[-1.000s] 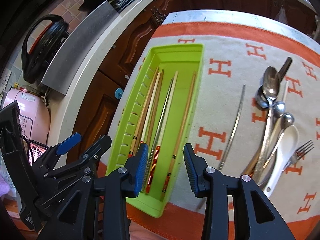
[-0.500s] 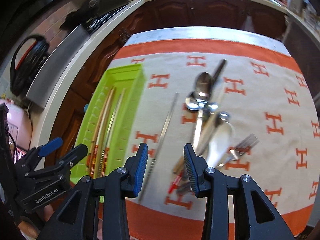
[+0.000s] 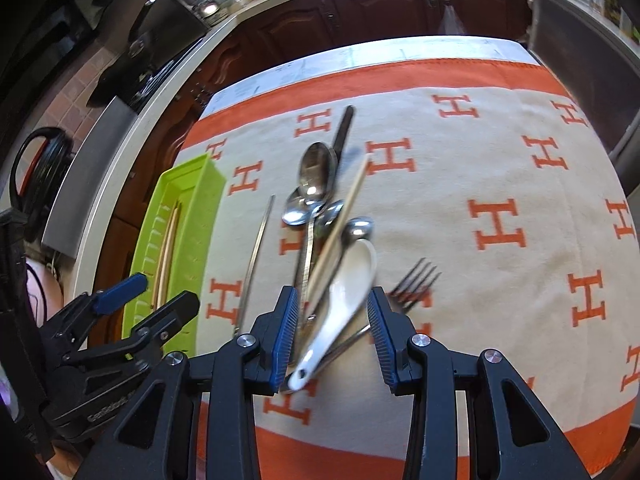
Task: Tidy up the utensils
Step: 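Grasp the long metal chopstick from the pile with the left tool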
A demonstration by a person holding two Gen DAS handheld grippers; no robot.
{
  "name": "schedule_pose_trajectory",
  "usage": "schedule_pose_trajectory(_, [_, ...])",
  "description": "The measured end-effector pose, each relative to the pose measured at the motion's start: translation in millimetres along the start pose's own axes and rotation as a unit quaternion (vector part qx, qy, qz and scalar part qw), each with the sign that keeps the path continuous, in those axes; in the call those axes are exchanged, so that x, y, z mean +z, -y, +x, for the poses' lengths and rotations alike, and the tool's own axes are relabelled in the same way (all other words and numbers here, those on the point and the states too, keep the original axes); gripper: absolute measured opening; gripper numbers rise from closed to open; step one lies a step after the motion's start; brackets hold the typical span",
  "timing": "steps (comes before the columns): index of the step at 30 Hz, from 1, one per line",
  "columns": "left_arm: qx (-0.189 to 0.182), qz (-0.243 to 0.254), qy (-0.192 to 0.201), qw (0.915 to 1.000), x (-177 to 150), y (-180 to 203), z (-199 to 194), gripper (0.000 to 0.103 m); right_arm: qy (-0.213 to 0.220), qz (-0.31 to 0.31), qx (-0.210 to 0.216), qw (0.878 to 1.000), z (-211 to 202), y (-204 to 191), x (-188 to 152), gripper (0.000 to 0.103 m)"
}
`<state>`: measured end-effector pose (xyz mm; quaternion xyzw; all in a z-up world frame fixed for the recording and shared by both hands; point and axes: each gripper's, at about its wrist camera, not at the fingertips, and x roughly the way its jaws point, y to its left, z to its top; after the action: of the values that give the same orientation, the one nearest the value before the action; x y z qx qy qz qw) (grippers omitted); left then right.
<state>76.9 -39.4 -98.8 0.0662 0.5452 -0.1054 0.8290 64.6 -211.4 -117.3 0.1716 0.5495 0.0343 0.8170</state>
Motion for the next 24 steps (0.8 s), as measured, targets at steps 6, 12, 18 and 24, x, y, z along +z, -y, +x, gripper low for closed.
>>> schedule_pose_trajectory(6, [0.004,0.002,-0.052,0.9986,6.4,9.5,41.2,0.056,-0.001,0.022,0.003,1.000,4.3,24.7,3.3,0.038])
schedule_pose_trajectory(12, [0.011,-0.002,-0.097,0.9952,1.5,8.9,70.1,0.055,-0.009,0.035,0.014,0.999,13.6,39.8,4.2,0.038])
schedule_pose_trajectory(18, [0.015,0.009,-0.097,0.9951,1.9,16.8,78.2,0.054,-0.013,0.040,0.021,0.999,20.9,46.6,5.9,0.038])
schedule_pose_trajectory(24, [-0.001,0.011,-0.089,0.9960,5.7,24.1,76.8,0.004,-0.018,0.048,0.031,0.998,25.1,52.3,5.9,0.038])
